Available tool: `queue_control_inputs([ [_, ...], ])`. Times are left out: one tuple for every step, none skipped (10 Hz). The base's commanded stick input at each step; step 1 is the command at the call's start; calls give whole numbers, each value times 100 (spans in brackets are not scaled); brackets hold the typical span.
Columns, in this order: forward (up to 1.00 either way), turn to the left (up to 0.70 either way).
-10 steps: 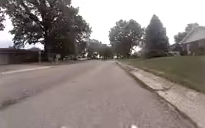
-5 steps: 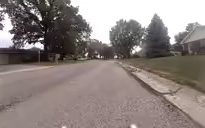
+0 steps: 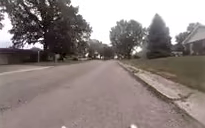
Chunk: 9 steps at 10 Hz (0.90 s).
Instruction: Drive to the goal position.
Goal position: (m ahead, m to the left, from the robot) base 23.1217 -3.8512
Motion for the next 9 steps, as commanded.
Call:
queue_control_inputs([
  [50, 0],
  [50, 0],
  [50, 0],
  [50, 0],
  [50, 0],
  [50, 0],
  [50, 0],
  [50, 0],
  [50, 0],
])
